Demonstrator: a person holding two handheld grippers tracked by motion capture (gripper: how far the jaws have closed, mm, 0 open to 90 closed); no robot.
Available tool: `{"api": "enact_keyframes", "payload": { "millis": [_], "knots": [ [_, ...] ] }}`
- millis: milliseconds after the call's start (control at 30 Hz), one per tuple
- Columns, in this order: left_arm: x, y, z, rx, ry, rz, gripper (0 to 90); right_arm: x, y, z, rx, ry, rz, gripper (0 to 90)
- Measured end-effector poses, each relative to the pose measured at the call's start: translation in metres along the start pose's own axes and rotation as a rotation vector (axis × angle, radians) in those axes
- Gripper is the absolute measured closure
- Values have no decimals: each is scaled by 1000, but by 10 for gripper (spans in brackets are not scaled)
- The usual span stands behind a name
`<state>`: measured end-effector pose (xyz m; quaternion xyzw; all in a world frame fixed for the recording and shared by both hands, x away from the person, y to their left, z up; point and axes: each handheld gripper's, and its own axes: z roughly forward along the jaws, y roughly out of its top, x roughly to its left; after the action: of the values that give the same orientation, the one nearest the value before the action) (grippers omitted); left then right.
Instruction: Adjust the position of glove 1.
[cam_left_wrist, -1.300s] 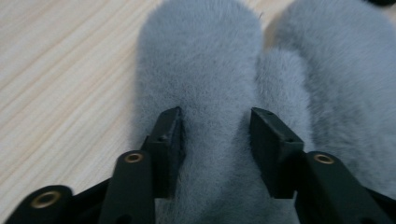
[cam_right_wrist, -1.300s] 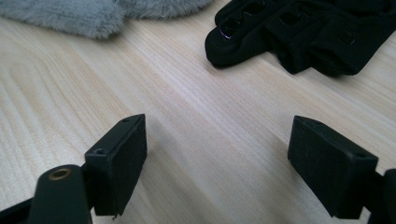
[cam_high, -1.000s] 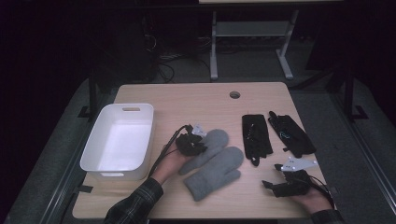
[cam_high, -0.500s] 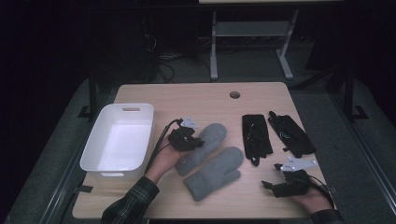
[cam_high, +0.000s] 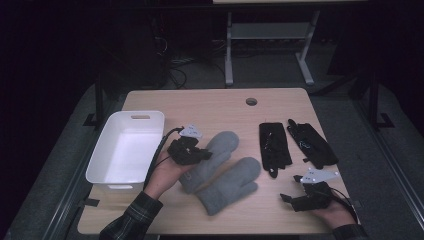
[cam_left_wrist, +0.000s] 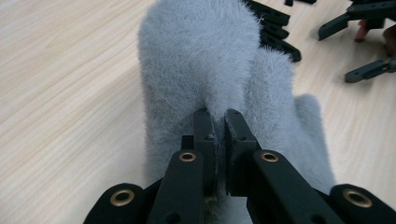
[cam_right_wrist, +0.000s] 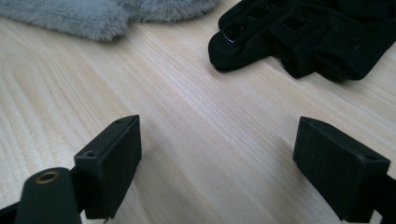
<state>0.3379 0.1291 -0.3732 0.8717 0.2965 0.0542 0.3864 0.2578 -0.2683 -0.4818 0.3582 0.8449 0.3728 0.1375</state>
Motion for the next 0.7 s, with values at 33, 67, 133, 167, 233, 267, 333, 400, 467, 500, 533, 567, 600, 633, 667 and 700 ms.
{"api": "enact_keyframes", "payload": {
  "millis": [33,67,133,167,233,267,333,400,467,500,533,567,600,633,667,700],
  "knots": [
    [-2,0,-2,-3,-6,-11,851,0,0,0,2,0,-6,152],
    [-4,0,-3,-2,-15,-11,851,0,0,0,1,-1,-5,152],
    [-8,1,-5,1,-24,-16,851,0,0,0,1,-1,-5,152],
    [-10,2,-5,6,-31,-16,851,0,0,0,0,-1,0,152],
    [-14,3,-3,2,-41,-18,851,0,0,0,0,-2,1,152],
    [-17,5,-2,7,-46,-16,852,0,0,0,0,-2,1,152],
    [-22,7,2,27,-55,9,852,0,0,0,-1,-2,0,152],
    [-29,9,8,43,-74,16,852,0,0,0,-1,-1,0,152],
    [-35,12,14,49,-82,19,853,0,0,0,0,-1,1,152],
    [-36,12,15,56,-83,21,853,0,0,0,-1,-2,0,152],
    [-38,14,18,60,-82,18,853,0,0,0,-1,-1,1,152],
    [-38,15,18,79,-83,28,854,0,0,0,-1,-2,0,152],
    [-40,16,20,83,-85,23,854,0,0,0,0,-1,1,152],
    [-41,17,22,83,-87,20,854,0,0,0,1,-2,-5,152],
    [-43,18,23,78,-92,9,854,0,0,0,0,-1,-3,152],
    [-45,19,24,86,-94,17,855,0,0,0,1,-2,-5,152]
  ]
}}
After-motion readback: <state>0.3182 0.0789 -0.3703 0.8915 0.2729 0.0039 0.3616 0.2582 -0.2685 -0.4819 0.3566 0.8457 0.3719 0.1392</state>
